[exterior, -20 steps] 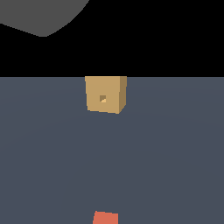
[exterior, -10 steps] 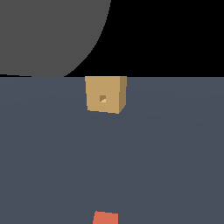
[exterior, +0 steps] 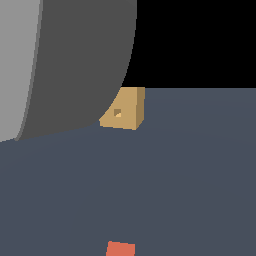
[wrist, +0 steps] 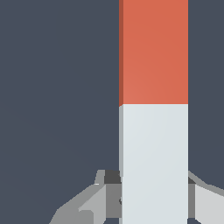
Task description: Insert the peg into the horizontal hole in a box.
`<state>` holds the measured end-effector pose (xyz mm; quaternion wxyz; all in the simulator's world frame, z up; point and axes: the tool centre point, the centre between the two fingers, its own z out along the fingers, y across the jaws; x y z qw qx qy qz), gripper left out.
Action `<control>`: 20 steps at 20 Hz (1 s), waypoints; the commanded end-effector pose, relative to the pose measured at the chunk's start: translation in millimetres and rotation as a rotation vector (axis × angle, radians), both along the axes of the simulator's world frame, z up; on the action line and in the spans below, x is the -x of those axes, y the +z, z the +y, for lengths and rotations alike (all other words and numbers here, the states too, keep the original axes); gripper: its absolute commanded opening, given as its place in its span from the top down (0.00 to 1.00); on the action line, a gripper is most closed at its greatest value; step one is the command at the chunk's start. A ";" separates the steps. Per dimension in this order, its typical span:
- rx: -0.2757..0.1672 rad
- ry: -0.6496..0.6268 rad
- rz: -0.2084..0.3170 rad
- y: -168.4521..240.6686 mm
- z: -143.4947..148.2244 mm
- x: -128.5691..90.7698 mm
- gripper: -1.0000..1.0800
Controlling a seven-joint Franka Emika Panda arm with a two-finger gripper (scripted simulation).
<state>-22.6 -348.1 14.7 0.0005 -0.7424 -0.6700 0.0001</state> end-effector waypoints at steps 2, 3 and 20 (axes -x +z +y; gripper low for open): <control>0.000 0.000 -0.001 0.2 -0.2 -0.4 1.00; 0.000 0.000 -0.001 0.2 -0.2 -0.4 1.00; 0.000 -0.008 -0.001 2.6 20.6 5.4 1.00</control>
